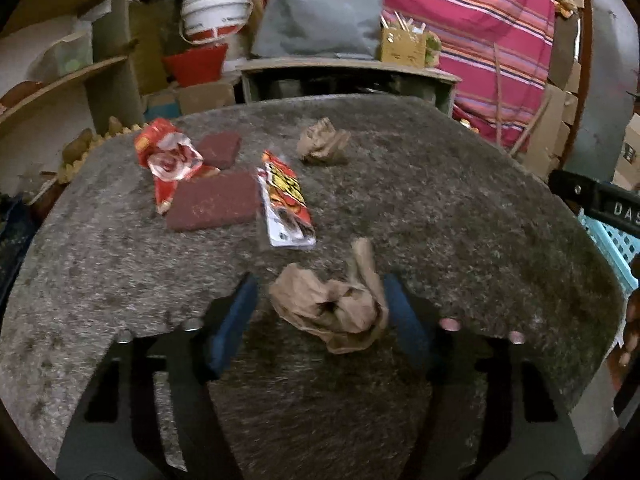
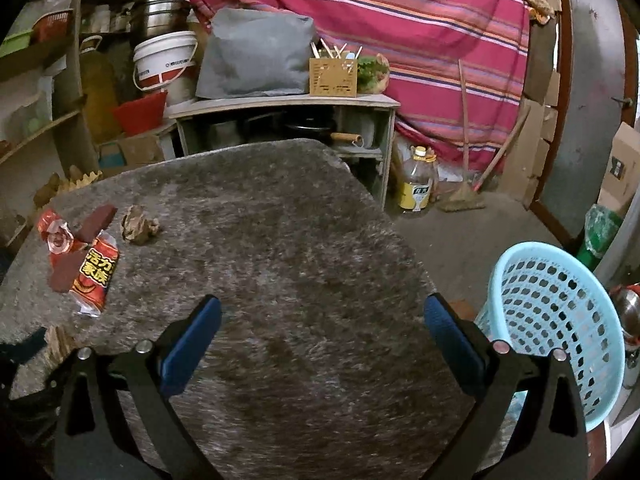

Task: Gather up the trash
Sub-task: 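Grasp the crumpled brown paper with the left tool, then grasp the red printed snack bag with the right tool while the left tool holds the paper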

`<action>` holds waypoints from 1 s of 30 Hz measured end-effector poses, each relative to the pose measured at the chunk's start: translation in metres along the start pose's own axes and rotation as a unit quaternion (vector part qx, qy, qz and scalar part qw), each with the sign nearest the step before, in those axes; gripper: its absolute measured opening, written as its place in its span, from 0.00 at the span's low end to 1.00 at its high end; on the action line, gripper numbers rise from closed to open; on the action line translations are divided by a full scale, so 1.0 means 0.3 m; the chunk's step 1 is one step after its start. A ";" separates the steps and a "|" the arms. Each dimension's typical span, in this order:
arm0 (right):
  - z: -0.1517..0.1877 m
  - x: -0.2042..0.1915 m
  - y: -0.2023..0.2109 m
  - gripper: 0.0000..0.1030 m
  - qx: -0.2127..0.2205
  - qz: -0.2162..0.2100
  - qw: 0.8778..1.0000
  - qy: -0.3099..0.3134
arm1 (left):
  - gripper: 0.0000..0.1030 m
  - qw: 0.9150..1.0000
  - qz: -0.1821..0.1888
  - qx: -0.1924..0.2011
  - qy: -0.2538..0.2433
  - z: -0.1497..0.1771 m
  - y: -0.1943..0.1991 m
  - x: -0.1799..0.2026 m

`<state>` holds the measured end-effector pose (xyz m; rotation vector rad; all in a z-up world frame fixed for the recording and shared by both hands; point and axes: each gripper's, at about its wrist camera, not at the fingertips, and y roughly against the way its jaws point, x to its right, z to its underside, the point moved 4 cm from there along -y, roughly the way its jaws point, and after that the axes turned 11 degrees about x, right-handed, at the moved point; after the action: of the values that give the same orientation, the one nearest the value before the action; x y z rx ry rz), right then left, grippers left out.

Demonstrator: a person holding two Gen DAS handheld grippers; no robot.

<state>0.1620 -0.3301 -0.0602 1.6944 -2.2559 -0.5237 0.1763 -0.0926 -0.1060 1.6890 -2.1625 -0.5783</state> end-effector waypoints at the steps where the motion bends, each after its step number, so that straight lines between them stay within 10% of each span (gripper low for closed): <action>1: 0.000 -0.010 0.001 0.96 0.000 0.000 1.000 0.002 | 0.51 1.000 0.006 -0.001 -0.002 -0.002 -0.002 0.004; 10: -0.004 -0.093 -0.019 0.96 -0.001 -0.029 1.000 -0.008 | 0.47 0.997 -0.031 0.063 -0.045 -0.090 0.090 -0.070; 25: 0.007 -0.460 -0.084 0.95 -0.016 -0.111 0.992 0.054 | 0.47 0.988 -0.134 0.064 0.037 -0.121 0.073 -0.542; 30: 0.002 -0.568 -0.112 0.75 -0.025 -0.138 0.988 0.069 | 0.47 0.987 -0.142 0.065 0.047 -0.115 0.080 -0.599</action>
<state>0.2382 -0.1749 -0.0755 1.9645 -1.9093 -0.5005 0.2161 0.0833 -0.0667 2.0704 -1.9467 -0.4265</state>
